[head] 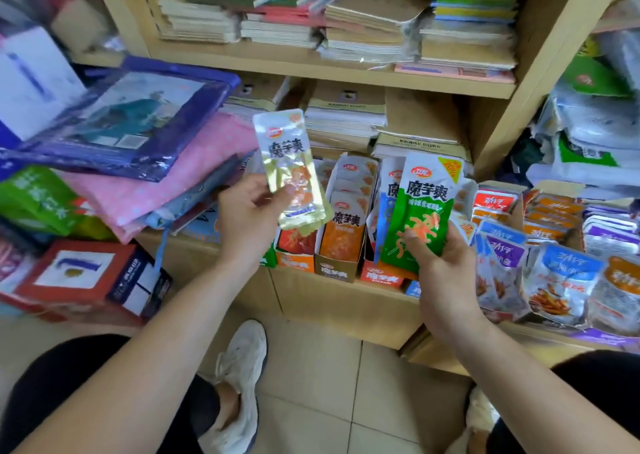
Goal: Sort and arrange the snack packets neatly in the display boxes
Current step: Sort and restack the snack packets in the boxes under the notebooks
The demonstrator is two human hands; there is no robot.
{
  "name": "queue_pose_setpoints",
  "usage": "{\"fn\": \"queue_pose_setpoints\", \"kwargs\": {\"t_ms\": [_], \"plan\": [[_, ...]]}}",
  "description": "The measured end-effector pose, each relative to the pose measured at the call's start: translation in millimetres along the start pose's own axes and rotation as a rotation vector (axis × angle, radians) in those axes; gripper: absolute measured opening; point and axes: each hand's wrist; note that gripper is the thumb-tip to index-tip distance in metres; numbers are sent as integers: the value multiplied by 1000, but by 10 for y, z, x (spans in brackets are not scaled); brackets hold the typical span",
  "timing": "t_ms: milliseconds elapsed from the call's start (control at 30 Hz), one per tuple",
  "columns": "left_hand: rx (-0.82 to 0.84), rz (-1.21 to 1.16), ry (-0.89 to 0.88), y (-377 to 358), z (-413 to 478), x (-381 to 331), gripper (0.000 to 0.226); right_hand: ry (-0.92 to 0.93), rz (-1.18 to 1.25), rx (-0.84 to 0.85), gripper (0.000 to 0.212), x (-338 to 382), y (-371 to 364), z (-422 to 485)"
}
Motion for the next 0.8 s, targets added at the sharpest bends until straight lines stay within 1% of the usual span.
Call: {"fn": "queue_pose_setpoints", "kwargs": {"t_ms": [67,167,300,367,433,500,567,600,667,700,800], "plan": [[49,108,-83,-150,-47,40,9,5,-4,-3,23,-5,23,16],[139,251,-130,-348,-116,168,9,17,-5,1,22,-19,63,53],[177,470,-200,-492,-211,255,18,37,-48,3,22,-17,111,112],[235,504,-238,-519,-274,248,20,38,-62,-4,24,-10,126,139],[342,544,-273,-528,-321,244,19,32,-56,-14,25,-2,143,161],[457,580,-347,-534,-353,236,15,26,-47,-17,25,12,160,171],[524,563,-405,-534,-379,240,15,23,-53,-14,26,19,177,175],[537,556,-427,-533,-388,249,11,23,-54,-15,26,17,187,179],[541,582,-460,-534,-405,273,24,22,-52,-19,28,11,201,178],[542,601,-465,-539,-409,301,25,23,-50,-18,28,6,206,177],[455,724,-553,-574,-430,327,17,38,-51,-7,29,4,219,175]]}}
Point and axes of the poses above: each hand's wrist, its own z-axis towards the middle knuckle, its own y-axis out of the back of the hand, x = y × z
